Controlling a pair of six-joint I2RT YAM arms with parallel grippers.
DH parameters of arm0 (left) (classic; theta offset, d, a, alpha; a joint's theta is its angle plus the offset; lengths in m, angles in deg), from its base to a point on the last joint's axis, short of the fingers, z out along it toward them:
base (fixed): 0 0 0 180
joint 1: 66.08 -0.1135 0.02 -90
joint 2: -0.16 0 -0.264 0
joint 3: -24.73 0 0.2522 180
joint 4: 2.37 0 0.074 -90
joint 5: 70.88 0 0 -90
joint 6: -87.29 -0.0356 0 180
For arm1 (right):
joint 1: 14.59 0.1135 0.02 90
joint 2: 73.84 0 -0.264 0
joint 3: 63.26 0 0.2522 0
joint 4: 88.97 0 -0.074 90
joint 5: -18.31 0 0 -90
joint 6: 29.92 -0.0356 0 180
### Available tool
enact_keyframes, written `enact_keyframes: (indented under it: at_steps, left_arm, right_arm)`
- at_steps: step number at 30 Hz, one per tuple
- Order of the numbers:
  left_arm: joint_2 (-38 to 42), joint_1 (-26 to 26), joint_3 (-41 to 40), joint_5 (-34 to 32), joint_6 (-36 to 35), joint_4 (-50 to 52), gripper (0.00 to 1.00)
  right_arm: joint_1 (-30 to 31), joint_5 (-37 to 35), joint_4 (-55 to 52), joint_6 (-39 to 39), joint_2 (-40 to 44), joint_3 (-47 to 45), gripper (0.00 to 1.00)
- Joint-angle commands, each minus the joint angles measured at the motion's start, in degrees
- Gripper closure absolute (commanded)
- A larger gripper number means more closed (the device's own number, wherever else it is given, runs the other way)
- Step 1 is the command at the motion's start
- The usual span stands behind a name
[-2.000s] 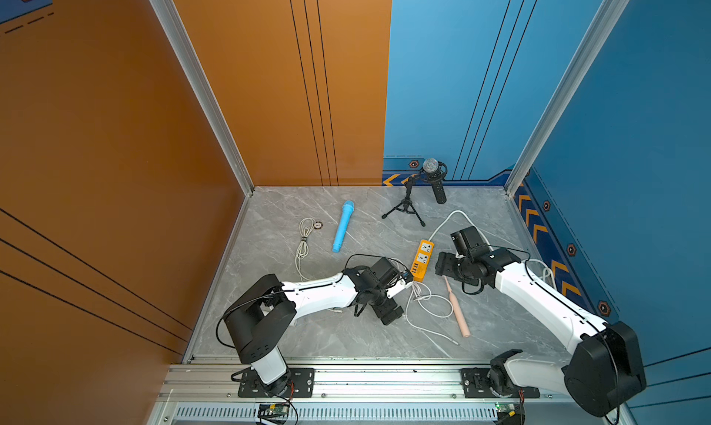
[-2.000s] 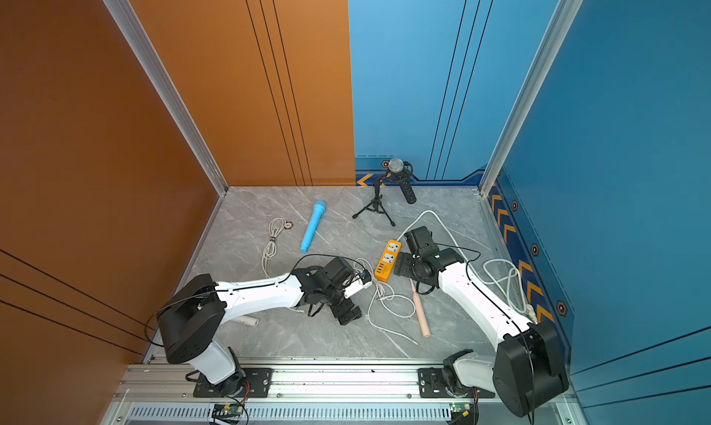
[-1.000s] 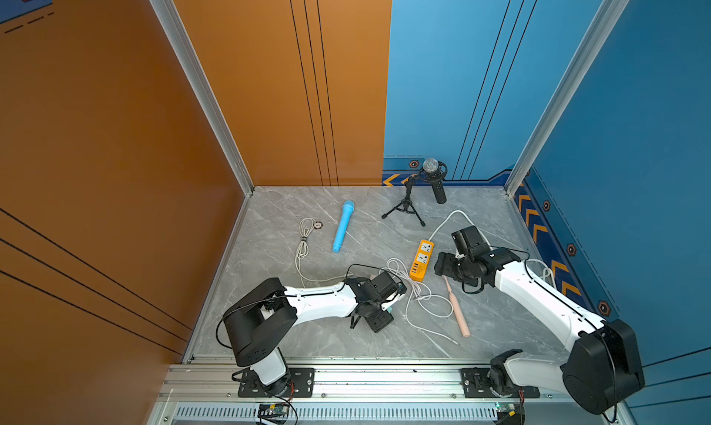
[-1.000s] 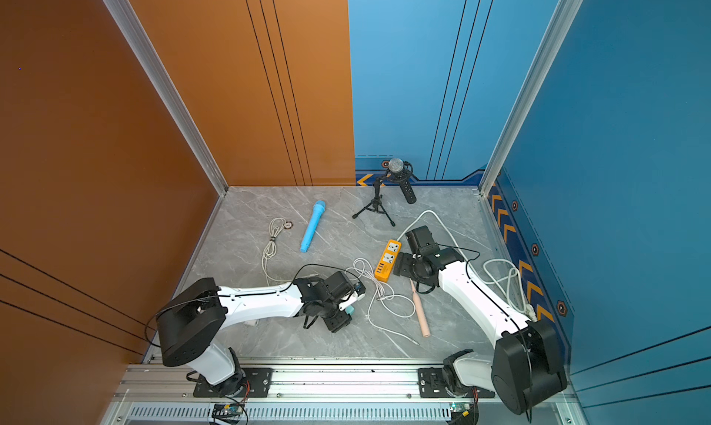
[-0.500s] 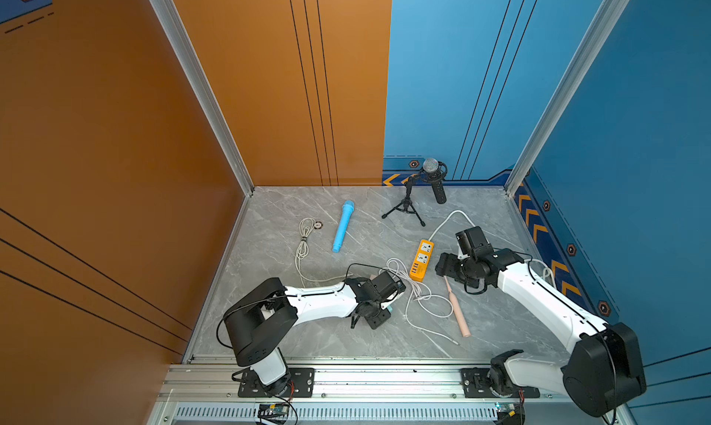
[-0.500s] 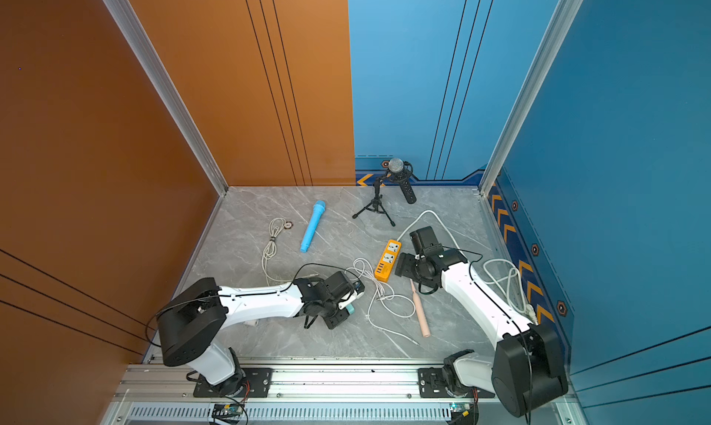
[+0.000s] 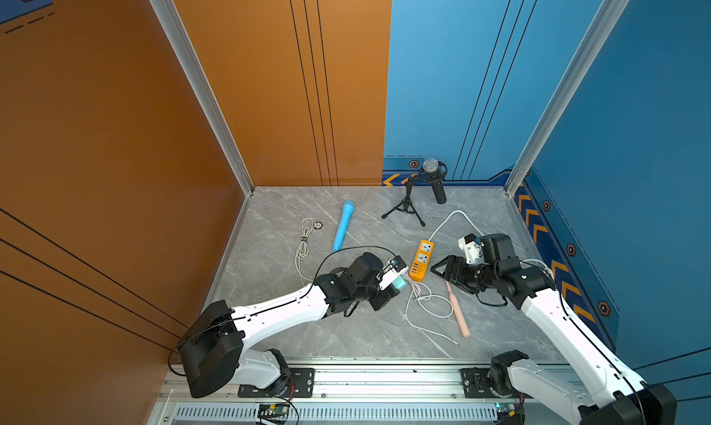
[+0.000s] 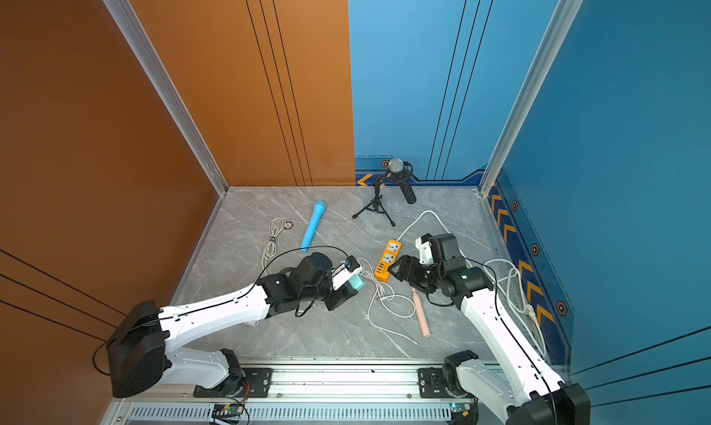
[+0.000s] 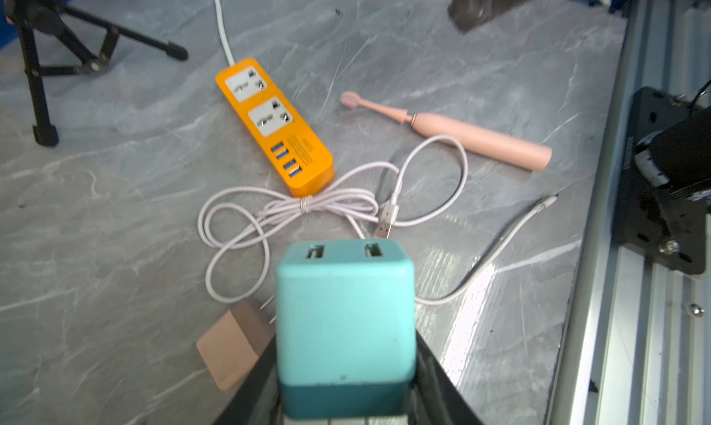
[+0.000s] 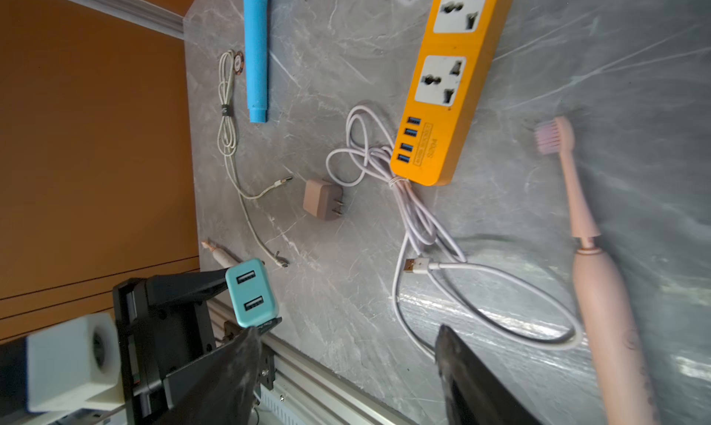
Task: Charge the electric toothbrush
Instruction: Pick up the plug from the center of the board.
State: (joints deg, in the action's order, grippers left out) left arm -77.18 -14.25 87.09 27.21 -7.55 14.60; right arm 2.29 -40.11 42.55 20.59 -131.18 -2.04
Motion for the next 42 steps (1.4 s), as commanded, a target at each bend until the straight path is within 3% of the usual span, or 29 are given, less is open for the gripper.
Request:
enact_keyframes:
  at_steps: [1,8,21,28,33,37,39,42]
  left_arm:
    - [-0.6,-0.5,1.0,7.2,-2.8,-4.6,0.75]
    - [-1.5,-0.5,3.7,12.3,-3.4,-5.0,0.77]
    - [-1.2,-1.0,4.3,11.3,-4.0,-4.9,0.79]
    - [-1.8,-1.3,5.1,11.4,-4.5,-4.8,0.79]
    - [-2.5,-1.8,6.2,10.3,-4.3,-4.8,0.76]
    - [-2.9,-2.1,6.3,9.5,-3.7,-4.8,0.64]
    - [-2.6,-2.0,5.9,8.4,-3.2,-4.6,0.42]
    - [-1.3,-2.0,4.3,3.0,-1.0,-4.1,0.2]
  right_arm:
    - [2.6,5.4,5.5,-3.3,0.4,-1.1,0.25]
    - [7.5,5.6,10.1,-4.2,-3.0,1.1,0.28]
    - [10.5,5.7,11.1,-4.1,-6.3,2.7,0.56]
    - [11.2,5.8,11.6,-4.2,-6.9,2.9,0.58]
    - [11.2,5.2,11.6,-4.2,-6.9,3.4,0.74]
    - [11.1,1.4,8.8,-3.1,-7.2,5.6,0.78]
    - [11.1,-3.8,4.5,-1.5,-8.1,8.3,0.79]
    - [10.6,-17.2,-3.4,0.2,-10.5,13.8,0.8]
